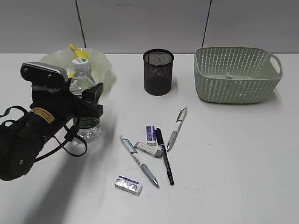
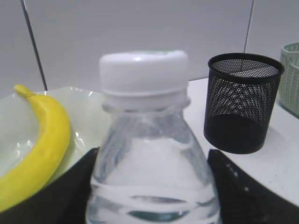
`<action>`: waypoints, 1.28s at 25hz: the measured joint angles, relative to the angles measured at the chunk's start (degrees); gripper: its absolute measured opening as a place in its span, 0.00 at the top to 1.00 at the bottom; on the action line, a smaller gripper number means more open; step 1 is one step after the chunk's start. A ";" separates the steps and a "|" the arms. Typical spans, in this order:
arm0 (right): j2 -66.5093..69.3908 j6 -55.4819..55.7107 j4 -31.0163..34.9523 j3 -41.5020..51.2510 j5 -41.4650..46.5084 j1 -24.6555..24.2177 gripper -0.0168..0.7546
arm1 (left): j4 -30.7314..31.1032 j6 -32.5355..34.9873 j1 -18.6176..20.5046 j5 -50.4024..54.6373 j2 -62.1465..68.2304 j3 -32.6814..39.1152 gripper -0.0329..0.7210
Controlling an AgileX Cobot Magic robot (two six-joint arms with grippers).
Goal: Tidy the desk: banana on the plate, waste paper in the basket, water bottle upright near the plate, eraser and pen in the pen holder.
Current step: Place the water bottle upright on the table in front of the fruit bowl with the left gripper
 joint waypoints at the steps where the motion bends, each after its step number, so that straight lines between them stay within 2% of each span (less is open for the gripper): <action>1: 0.01 0.00 0.00 0.00 0.00 0.00 0.34 | -0.01 0.00 0.00 -0.26 0.00 0.27 0.31; 7: 0.01 0.00 0.00 0.00 0.00 0.00 0.34 | -0.47 0.00 0.00 -1.46 -1.78 4.02 0.31; 14: 0.12 0.00 0.00 0.00 0.00 0.00 0.34 | -8.14 -0.19 0.00 -1.21 -3.49 6.44 0.31; 21: 0.17 0.00 0.00 0.00 0.00 0.00 0.34 | -9.27 -0.23 0.00 -1.75 -3.49 6.81 0.31; 27: 0.17 0.00 0.00 0.00 0.00 0.00 0.34 | -9.37 -0.23 0.00 -1.13 -3.49 6.92 0.19; 32: 0.17 0.00 0.00 0.00 0.00 0.00 0.34 | -9.44 -0.23 0.00 -0.62 -4.10 7.18 0.16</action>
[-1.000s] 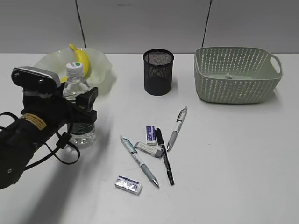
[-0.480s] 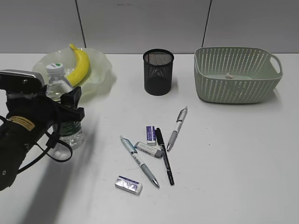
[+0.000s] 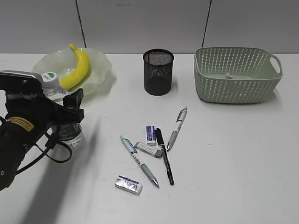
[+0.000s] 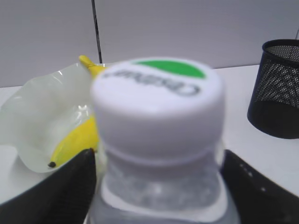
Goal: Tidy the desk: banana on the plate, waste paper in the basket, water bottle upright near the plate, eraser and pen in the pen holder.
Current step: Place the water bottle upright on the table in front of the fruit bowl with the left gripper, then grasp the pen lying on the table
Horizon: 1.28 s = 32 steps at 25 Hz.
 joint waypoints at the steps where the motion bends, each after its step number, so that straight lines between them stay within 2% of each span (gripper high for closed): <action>1: 0.00 0.00 0.00 0.00 0.00 0.00 0.34 | 0.00 0.00 0.00 0.00 -0.42 0.05 0.16; 10: 0.00 0.00 0.00 0.00 0.00 0.00 0.34 | -3.55 0.25 0.00 0.21 -9.02 0.06 0.16; 15: 0.00 0.00 0.00 0.00 0.00 0.00 0.34 | -5.62 0.53 0.00 2.28 -20.05 0.06 0.17; 20: 0.00 0.00 0.00 0.00 0.00 0.00 0.34 | -6.09 5.63 0.00 23.39 -35.27 0.12 0.17; 25: 0.00 0.00 0.00 0.00 0.00 0.00 0.34 | -7.95 10.32 1.09 52.13 -51.53 -0.94 0.17; 28: 0.00 0.00 0.00 0.00 0.00 0.00 0.34 | -6.26 10.78 4.87 69.83 -60.03 -2.80 0.17; 32: 0.00 0.00 -0.05 0.00 0.00 0.00 0.34 | 3.66 10.93 11.23 92.63 -69.75 -4.91 0.17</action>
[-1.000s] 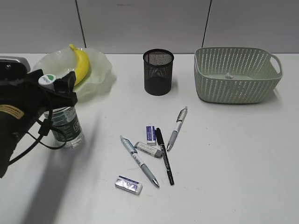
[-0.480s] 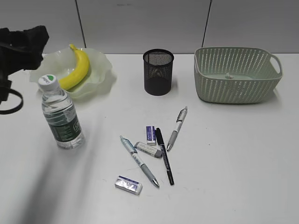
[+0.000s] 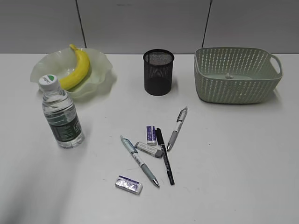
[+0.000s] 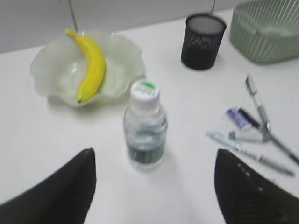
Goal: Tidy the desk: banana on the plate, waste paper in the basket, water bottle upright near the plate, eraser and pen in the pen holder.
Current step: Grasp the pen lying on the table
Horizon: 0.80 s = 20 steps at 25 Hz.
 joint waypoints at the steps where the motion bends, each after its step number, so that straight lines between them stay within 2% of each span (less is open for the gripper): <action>1: 0.00 0.00 0.00 0.00 0.00 0.00 0.34 | 1.71 0.05 1.25 4.20 -1.40 -0.18 0.17; 3: 0.01 0.00 0.00 0.00 0.00 0.00 0.34 | 4.26 -0.23 2.90 12.03 -4.49 -0.28 0.18; 9: 0.01 0.00 0.05 0.00 0.00 0.00 0.34 | 5.10 -2.66 3.04 28.97 -12.87 -1.02 0.18; 12: 0.01 0.00 0.10 0.00 0.00 0.00 0.34 | 8.21 -4.97 3.04 36.06 -16.07 -1.48 0.19; 16: 0.01 0.00 0.15 0.00 0.00 0.00 0.34 | 13.81 -9.96 3.04 41.02 -20.27 -1.71 0.24; 20: 0.54 0.00 0.15 0.00 0.00 0.00 0.34 | 14.09 -10.89 3.04 39.44 -23.28 -1.32 0.27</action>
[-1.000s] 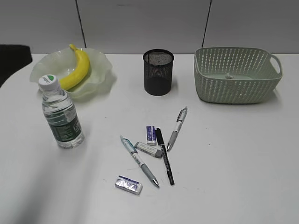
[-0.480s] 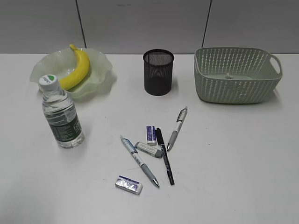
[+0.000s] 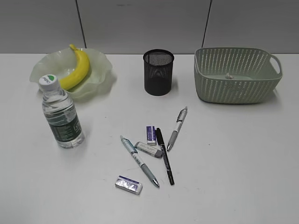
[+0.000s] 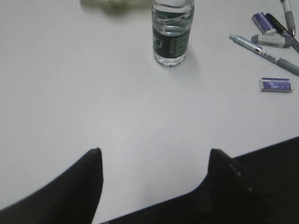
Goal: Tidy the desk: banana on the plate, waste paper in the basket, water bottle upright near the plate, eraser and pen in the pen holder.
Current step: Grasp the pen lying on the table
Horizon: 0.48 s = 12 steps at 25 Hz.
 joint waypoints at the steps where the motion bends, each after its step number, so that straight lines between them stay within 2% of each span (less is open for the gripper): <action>1: 0.59 0.00 0.00 0.00 -0.05 0.00 0.34 | 0.00 -0.05 0.00 -0.87 -0.56 0.46 0.27; 7: 10.13 -0.90 3.14 -1.64 -2.56 0.00 0.34 | 0.00 -0.05 0.00 -1.99 -0.70 1.21 0.27; 12: 25.86 -12.42 11.47 -5.08 -6.61 0.00 0.39 | 0.00 -0.05 0.00 -2.04 -1.50 1.21 0.27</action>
